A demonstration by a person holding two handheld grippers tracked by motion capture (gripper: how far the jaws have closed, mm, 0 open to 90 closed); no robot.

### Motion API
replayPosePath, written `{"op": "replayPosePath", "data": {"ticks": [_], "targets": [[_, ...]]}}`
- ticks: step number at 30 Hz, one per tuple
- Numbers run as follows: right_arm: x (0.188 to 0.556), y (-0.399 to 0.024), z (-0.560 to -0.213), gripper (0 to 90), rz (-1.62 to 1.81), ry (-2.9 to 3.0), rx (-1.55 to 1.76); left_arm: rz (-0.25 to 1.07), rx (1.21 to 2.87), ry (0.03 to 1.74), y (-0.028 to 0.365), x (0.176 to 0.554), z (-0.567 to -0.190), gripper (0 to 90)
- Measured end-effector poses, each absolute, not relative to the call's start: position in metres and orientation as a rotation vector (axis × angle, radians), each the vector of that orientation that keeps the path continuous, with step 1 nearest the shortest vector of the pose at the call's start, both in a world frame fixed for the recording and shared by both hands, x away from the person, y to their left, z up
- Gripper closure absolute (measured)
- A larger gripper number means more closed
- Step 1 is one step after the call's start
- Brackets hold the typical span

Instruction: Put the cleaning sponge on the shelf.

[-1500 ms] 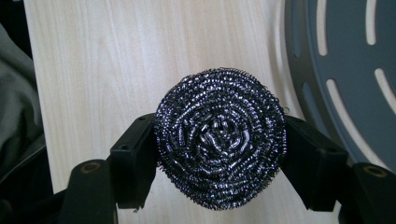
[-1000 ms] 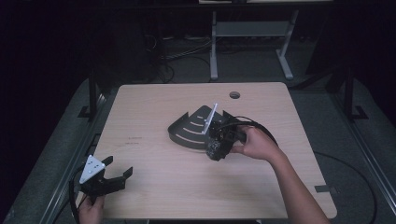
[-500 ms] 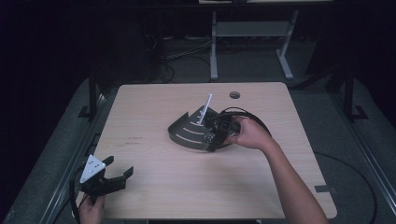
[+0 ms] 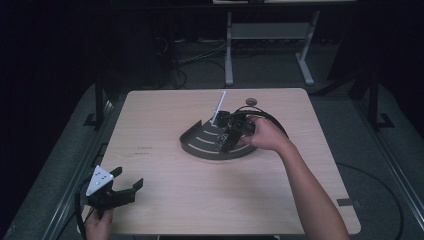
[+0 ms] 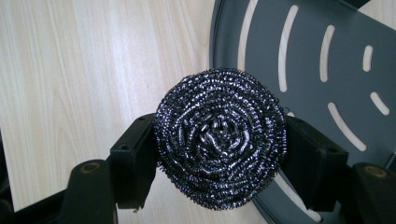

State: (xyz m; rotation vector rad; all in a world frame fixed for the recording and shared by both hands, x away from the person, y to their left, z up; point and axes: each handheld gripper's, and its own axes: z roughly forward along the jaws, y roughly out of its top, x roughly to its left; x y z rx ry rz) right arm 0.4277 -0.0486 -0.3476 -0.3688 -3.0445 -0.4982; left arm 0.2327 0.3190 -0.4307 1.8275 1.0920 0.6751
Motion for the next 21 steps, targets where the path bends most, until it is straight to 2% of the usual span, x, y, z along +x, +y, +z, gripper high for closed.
{"op": "replayPosePath", "data": {"ticks": [21], "targets": [[0.466, -0.047, -0.380, 31.2, -0.460, -3.001, -0.486, 0.672, 1.824, 1.090, 0.320, 0.233, -0.431, 13.2]]}}
